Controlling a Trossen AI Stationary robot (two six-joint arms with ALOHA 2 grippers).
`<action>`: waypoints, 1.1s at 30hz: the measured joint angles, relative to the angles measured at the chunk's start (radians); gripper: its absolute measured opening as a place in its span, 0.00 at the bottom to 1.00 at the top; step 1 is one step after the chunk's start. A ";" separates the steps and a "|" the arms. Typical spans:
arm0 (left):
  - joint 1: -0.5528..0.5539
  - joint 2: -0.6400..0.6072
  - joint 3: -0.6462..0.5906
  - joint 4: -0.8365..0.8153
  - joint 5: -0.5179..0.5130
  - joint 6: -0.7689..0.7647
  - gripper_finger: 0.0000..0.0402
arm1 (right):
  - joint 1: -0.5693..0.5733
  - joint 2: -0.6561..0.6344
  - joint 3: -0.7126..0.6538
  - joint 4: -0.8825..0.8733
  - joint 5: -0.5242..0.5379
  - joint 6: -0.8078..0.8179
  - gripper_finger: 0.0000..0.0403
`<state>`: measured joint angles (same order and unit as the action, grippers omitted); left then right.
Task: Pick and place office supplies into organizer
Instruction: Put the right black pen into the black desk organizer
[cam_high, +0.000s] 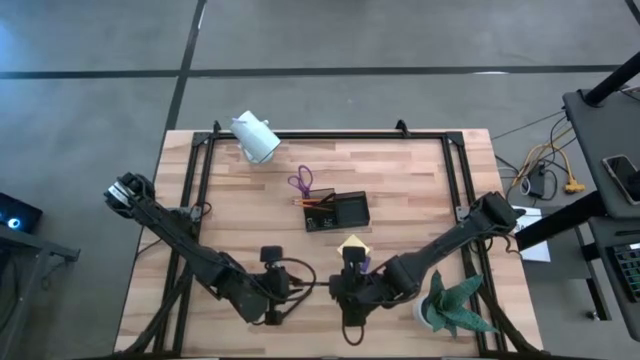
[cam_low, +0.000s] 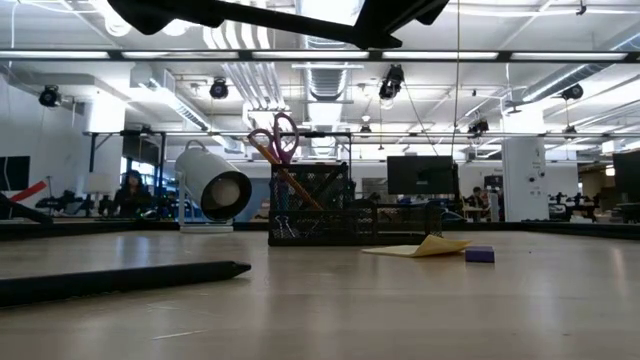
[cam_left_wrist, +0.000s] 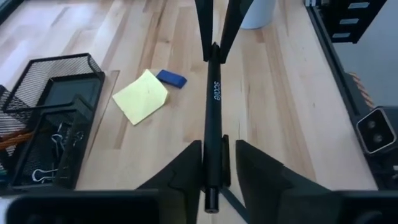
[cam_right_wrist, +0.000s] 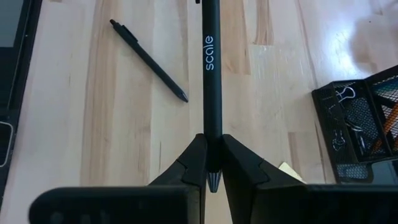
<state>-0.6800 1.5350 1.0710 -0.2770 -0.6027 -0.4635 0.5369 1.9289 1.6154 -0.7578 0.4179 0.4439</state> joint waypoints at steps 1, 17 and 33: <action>0.000 0.000 0.000 0.005 0.005 -0.001 0.18 | 0.000 0.000 0.000 0.000 0.000 0.000 0.07; 0.008 0.000 0.000 -0.037 0.024 0.000 0.08 | 0.006 -0.003 0.000 0.006 0.005 0.028 0.21; 0.057 0.000 0.148 -0.385 0.027 0.135 0.08 | 0.085 -0.011 0.044 -0.351 0.049 0.526 0.36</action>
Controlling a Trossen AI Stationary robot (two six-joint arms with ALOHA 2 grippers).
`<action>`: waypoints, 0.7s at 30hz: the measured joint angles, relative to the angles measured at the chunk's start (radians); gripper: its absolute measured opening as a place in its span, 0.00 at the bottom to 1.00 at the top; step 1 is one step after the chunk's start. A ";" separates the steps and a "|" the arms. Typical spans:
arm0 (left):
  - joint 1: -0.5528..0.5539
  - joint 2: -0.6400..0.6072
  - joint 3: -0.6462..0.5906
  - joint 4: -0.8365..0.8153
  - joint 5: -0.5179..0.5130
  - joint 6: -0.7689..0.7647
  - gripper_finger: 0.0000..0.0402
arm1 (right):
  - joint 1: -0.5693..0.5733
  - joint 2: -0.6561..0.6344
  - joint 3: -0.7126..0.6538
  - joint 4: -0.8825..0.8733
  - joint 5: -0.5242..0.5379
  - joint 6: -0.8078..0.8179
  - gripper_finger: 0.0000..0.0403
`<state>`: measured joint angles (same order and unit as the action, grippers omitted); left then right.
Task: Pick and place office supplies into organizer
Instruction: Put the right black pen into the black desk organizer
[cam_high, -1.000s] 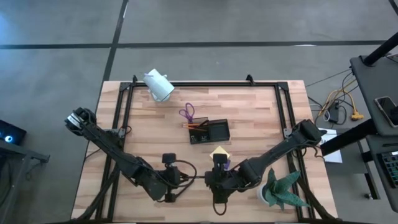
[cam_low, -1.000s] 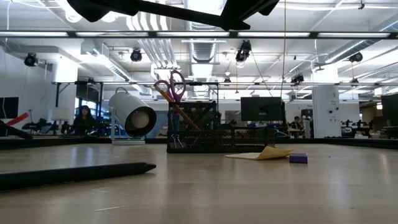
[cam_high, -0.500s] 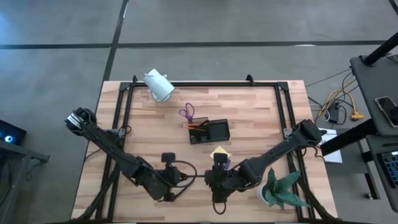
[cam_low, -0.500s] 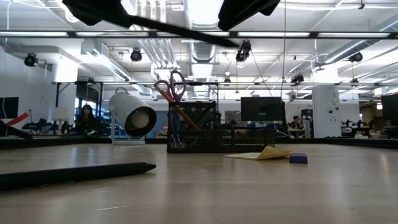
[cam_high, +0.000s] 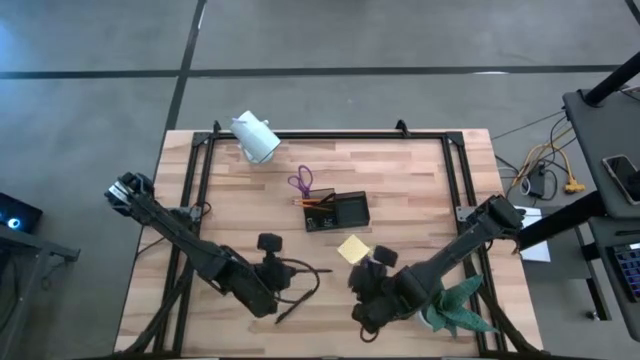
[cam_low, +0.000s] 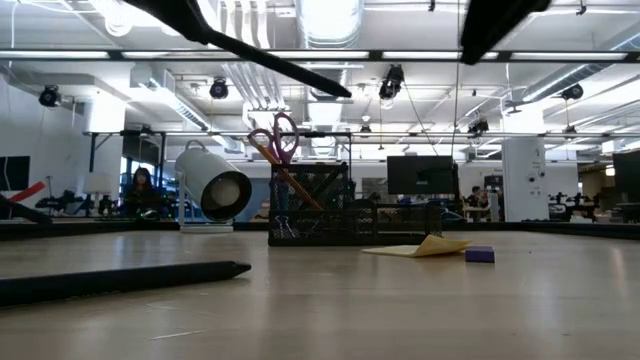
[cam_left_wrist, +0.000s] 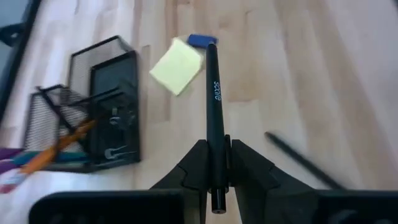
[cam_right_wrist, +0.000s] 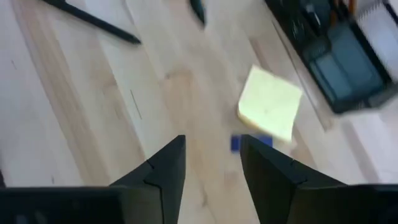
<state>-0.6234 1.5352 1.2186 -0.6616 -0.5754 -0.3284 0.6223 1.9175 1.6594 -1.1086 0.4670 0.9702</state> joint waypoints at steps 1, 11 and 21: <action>0.010 0.000 0.017 -0.031 0.001 0.019 0.08 | 0.011 0.000 0.001 -0.017 0.000 0.037 0.36; 0.206 0.000 0.137 -0.309 0.032 0.066 0.08 | 0.108 0.000 -0.001 -0.127 -0.004 0.263 0.32; 0.510 0.000 0.278 -0.422 0.120 0.150 0.08 | 0.131 0.000 -0.002 -0.375 0.019 0.204 0.30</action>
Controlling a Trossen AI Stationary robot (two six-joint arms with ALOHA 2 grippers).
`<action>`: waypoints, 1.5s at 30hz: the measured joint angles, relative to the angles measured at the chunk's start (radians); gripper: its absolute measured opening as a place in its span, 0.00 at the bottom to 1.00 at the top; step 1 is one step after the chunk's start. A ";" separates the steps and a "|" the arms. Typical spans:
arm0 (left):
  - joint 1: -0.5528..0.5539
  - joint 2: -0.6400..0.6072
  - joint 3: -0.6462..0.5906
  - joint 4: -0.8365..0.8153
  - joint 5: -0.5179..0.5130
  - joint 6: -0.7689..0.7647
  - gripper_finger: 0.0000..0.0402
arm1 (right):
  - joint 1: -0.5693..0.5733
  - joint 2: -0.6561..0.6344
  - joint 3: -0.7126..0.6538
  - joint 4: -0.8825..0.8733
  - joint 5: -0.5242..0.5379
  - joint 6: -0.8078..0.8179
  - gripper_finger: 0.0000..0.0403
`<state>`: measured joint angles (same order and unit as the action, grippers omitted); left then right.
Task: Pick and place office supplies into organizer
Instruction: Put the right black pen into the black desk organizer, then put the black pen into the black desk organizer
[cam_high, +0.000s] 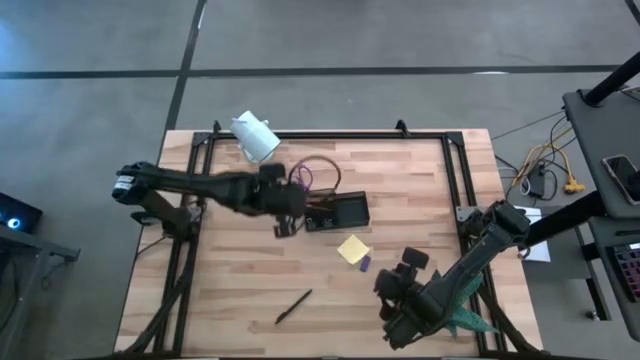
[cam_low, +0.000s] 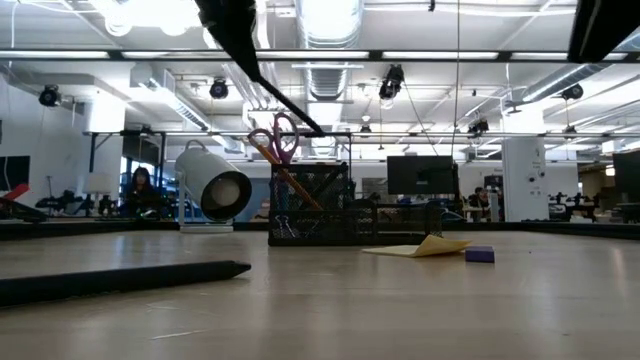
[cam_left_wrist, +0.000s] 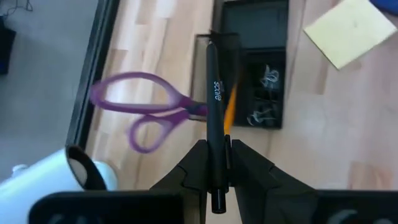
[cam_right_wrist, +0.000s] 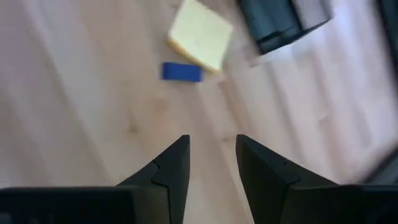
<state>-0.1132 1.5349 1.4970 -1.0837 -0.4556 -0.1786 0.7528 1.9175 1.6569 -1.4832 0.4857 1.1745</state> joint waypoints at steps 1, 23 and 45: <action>0.023 -0.001 0.010 -0.004 0.014 0.017 0.08 | -0.001 0.000 -0.001 -0.018 0.015 -0.014 0.30; 0.244 0.224 0.109 -0.027 0.275 0.279 0.10 | -0.236 0.000 -0.055 -0.054 0.039 -0.101 0.20; 0.256 0.324 0.226 -0.093 0.277 0.350 0.25 | -0.263 0.000 -0.056 -0.044 0.071 -0.078 0.17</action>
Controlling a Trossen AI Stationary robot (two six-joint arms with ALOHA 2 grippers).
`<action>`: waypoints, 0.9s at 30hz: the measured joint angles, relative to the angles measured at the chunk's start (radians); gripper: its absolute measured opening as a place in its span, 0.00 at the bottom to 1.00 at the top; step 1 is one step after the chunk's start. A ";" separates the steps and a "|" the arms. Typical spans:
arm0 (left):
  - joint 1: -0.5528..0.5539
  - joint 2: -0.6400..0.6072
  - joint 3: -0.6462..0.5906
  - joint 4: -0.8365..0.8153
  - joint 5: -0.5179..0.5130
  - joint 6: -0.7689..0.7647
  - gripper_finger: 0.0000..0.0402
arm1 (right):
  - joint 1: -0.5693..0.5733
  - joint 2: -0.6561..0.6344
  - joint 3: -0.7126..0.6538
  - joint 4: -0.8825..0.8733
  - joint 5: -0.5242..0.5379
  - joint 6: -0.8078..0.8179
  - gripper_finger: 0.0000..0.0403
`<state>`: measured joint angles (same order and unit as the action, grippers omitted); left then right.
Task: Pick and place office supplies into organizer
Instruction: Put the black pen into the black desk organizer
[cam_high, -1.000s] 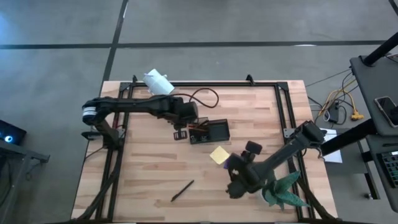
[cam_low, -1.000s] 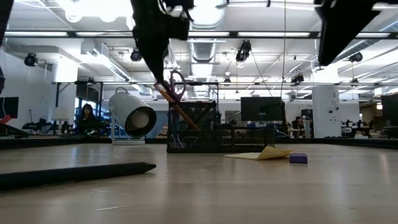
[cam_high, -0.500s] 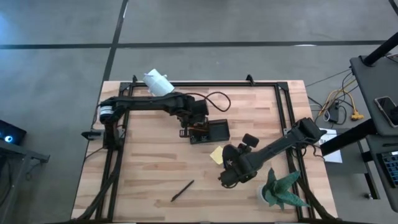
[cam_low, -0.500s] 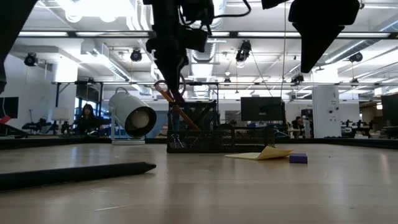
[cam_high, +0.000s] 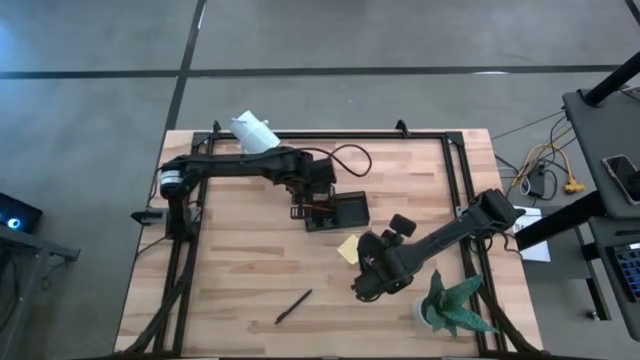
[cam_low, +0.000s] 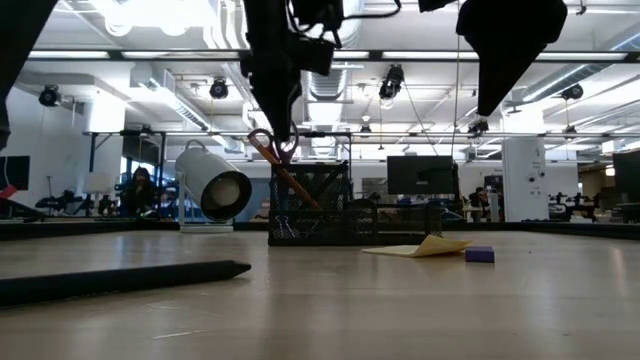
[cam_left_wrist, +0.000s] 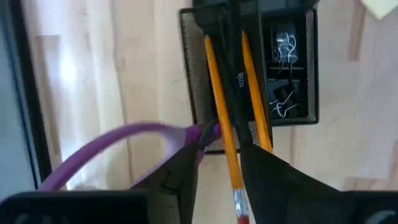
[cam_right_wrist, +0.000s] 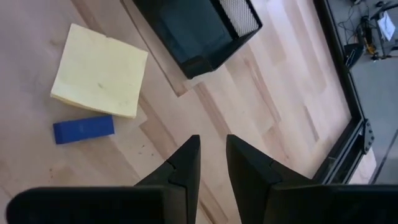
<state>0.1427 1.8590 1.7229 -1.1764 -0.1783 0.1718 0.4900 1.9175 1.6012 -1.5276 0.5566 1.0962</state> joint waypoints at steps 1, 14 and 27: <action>-0.002 -0.012 0.000 -0.003 -0.002 -0.020 0.27 | 0.000 0.000 0.000 0.000 0.006 0.000 0.17; -0.234 -0.288 -0.200 -0.009 0.190 -0.442 0.35 | -0.015 0.000 -0.005 0.068 0.027 -0.092 0.17; -0.651 -0.406 -0.687 0.498 0.145 -1.291 0.35 | -0.068 0.000 -0.027 0.329 -0.067 -0.477 0.17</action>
<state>-0.5087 1.4528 1.0356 -0.6783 -0.0329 -1.1191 0.4222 1.9179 1.5743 -1.1986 0.4900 0.6194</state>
